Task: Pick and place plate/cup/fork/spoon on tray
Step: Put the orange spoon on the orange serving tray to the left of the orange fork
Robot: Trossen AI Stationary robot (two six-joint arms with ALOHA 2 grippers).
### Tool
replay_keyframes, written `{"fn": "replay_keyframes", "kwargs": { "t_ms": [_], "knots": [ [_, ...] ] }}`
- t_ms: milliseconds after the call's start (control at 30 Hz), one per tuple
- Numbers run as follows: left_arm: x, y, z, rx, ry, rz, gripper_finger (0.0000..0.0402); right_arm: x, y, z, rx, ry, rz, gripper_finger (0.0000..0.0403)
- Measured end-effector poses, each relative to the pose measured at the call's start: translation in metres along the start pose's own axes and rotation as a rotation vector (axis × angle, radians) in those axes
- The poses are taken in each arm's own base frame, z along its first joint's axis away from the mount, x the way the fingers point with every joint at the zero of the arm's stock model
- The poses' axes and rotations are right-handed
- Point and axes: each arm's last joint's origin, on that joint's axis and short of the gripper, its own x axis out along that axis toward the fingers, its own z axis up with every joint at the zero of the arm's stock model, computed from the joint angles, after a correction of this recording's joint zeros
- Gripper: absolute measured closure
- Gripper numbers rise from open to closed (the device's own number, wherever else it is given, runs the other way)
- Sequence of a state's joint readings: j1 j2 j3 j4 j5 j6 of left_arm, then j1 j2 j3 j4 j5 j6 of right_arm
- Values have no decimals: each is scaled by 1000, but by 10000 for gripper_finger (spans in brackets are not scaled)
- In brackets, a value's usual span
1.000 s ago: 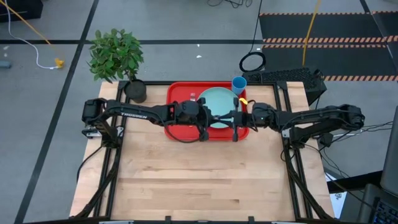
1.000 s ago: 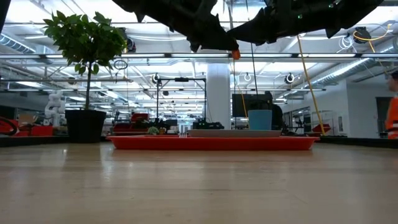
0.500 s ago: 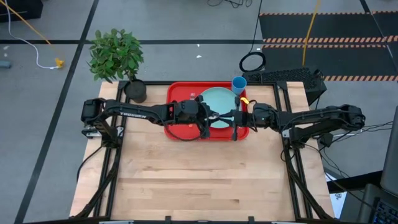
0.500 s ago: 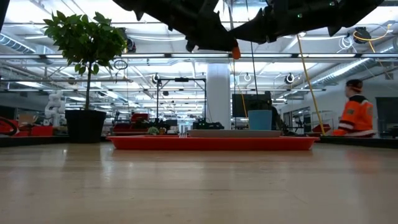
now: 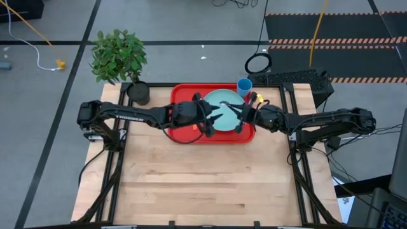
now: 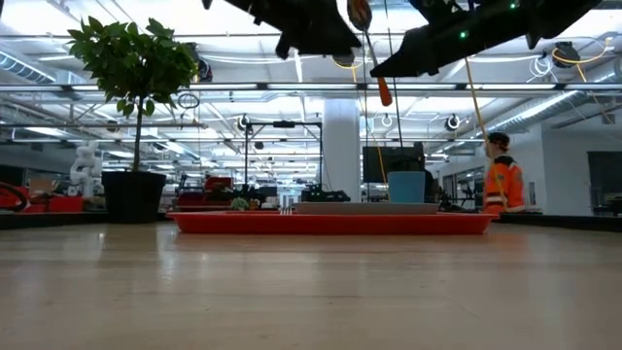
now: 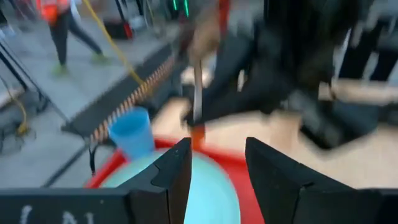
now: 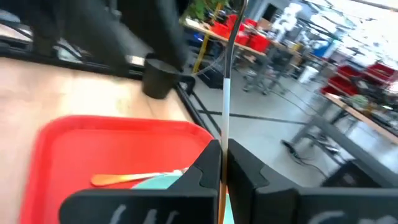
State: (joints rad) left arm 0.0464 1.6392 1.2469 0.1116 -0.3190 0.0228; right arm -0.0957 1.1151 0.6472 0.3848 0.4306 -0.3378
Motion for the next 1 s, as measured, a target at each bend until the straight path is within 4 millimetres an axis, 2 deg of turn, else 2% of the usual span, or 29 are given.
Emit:
{"fn": "replay_keyframes", "kwargs": {
  "t_ms": [67,233,467,800,1000],
  "knots": [
    [5,-2,4,-15,-79,7,248,0,0,0,-14,11,-28,402],
    [27,-8,-4,-57,-190,16,247,-3,2,2,-46,25,-94,403],
    [48,-9,-19,-136,-254,173,247,-6,5,4,-111,47,-174,403],
    [45,-12,-11,-155,-356,184,248,-7,6,4,-120,49,-178,403],
    [45,-12,-10,-161,-359,192,251,-7,7,5,-110,35,-155,403]
  ]
}}
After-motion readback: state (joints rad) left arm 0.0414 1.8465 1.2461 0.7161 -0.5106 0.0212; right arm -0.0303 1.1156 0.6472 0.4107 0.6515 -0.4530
